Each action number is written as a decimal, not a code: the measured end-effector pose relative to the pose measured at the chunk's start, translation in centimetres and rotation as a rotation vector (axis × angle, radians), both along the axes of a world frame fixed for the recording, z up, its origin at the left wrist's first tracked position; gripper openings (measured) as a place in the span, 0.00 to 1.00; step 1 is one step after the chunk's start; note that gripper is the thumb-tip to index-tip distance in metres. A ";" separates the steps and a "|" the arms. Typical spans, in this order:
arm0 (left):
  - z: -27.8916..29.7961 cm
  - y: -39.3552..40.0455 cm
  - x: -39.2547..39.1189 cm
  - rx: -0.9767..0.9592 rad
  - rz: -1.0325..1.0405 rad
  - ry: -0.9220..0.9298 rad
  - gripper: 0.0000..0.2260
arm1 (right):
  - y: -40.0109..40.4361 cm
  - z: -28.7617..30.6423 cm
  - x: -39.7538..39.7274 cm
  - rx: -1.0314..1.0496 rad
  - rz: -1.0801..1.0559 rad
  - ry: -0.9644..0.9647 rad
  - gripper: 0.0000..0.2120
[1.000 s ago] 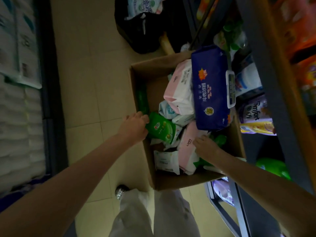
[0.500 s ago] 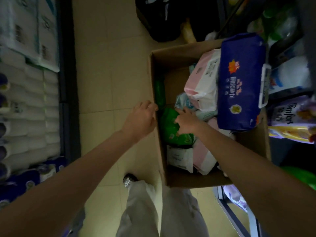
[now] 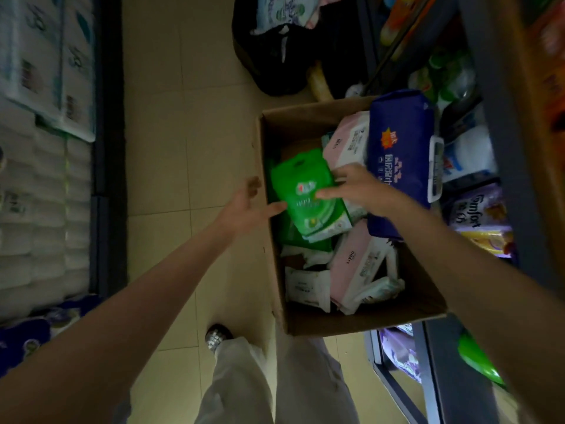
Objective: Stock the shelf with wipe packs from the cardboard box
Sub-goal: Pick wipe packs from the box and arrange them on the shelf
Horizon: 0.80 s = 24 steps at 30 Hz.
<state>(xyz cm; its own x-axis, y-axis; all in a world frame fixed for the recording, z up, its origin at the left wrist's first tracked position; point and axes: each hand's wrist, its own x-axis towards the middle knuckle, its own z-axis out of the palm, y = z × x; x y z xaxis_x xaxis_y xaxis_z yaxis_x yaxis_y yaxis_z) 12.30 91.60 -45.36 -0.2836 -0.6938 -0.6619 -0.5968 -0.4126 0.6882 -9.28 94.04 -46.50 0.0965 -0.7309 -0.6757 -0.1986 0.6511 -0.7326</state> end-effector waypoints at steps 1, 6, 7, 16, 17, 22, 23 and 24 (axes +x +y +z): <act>0.5 -0.2 -0.3 0.098 0.075 0.101 0.36 | -0.8 1.7 -0.4 -0.004 -0.042 -0.129 0.12; 1.4 -0.8 -0.7 0.229 0.299 0.329 0.23 | -2.5 2.7 2.1 0.025 -0.100 -0.419 0.06; 1.1 -1.2 -0.2 0.200 0.341 0.272 0.24 | -2.4 1.7 2.9 0.035 -0.196 -0.437 0.07; -1.3 -2.2 5.3 0.129 0.473 0.128 0.19 | 2.6 -12.7 9.8 -0.102 0.783 0.821 0.34; -1.7 -2.0 5.4 0.121 0.493 0.130 0.21 | 2.8 -13.6 10.4 -0.097 0.826 0.905 0.33; -2.3 -0.8 5.7 0.133 0.503 0.138 0.22 | 4.2 -14.1 10.1 -0.091 0.918 0.984 0.40; -2.0 -0.7 5.7 0.136 0.501 0.140 0.21 | 4.2 -12.6 9.5 -0.084 0.841 0.869 0.44; -1.5 -0.7 5.8 0.137 0.498 0.135 0.21 | 3.6 -10.9 8.6 -0.076 0.723 0.722 0.46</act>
